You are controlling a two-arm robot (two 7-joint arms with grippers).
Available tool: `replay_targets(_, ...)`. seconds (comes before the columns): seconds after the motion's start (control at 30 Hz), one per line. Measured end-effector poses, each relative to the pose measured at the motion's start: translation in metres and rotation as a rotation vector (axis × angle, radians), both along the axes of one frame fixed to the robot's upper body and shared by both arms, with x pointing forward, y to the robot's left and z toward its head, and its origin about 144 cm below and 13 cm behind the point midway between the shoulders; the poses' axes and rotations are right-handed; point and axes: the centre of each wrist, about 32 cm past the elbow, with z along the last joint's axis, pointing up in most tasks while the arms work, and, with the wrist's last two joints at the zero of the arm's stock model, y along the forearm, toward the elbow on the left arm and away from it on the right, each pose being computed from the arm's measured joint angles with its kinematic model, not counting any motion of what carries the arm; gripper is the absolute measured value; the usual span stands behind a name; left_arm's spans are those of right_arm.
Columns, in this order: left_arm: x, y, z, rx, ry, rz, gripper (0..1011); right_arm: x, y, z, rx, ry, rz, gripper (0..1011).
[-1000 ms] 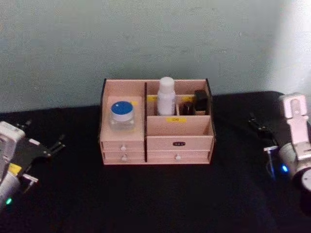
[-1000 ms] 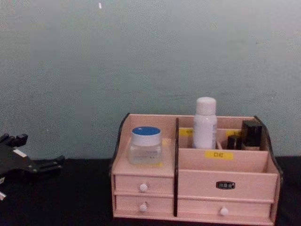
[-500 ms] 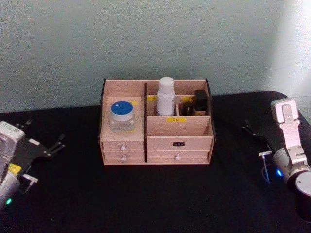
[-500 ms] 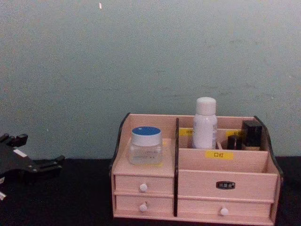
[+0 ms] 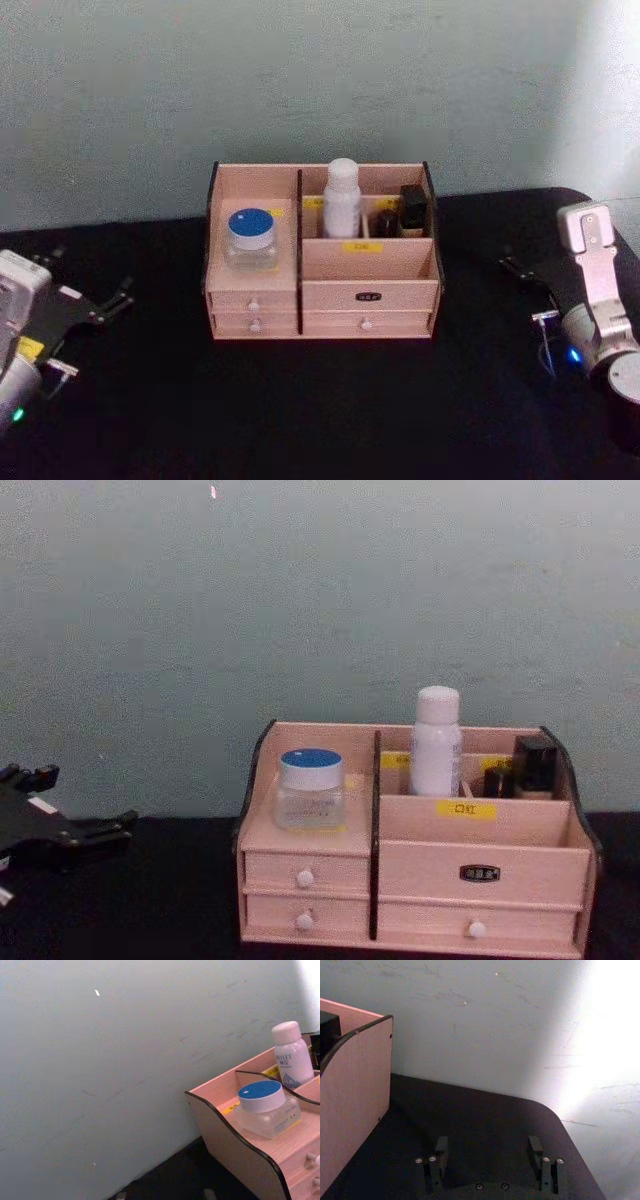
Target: Pick up the facial cleanser and watermelon frost from the table and place them into the tiered storage box.
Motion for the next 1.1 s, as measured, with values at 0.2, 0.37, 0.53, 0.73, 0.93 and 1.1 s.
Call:
replay_targets(0.2,0.0000,0.0000,0.0000,0.000,0.000,0.000,1001,0.0000,-0.0001,0.0001,0.000,-0.001,0.000,1002)
replay_targets(0.37,0.0000,0.0000,0.0000,0.000,0.000,0.000,1001,0.0000,-0.0002,0.0004,-0.001,-0.002,0.000,1003)
replay_targets(0.53,0.0000,0.0000,0.0000,0.000,0.000,0.000,1001,0.0000,-0.0002,0.0004,-0.001,-0.003,0.000,1003)
replay_targets(0.73,0.0000,0.0000,0.0000,0.000,0.000,0.000,1001,0.0000,-0.0002,0.0004,-0.001,-0.003,0.000,1003)
replay_targets(0.93,0.0000,0.0000,0.0000,0.000,0.000,0.000,1002,0.0000,-0.0002,0.0004,-0.001,-0.003,0.000,1003)
replay_targets(1.1,0.0000,0.0000,0.0000,0.000,0.000,0.000,1001,0.0000,-0.0002,0.0004,-0.001,-0.003,0.000,1003)
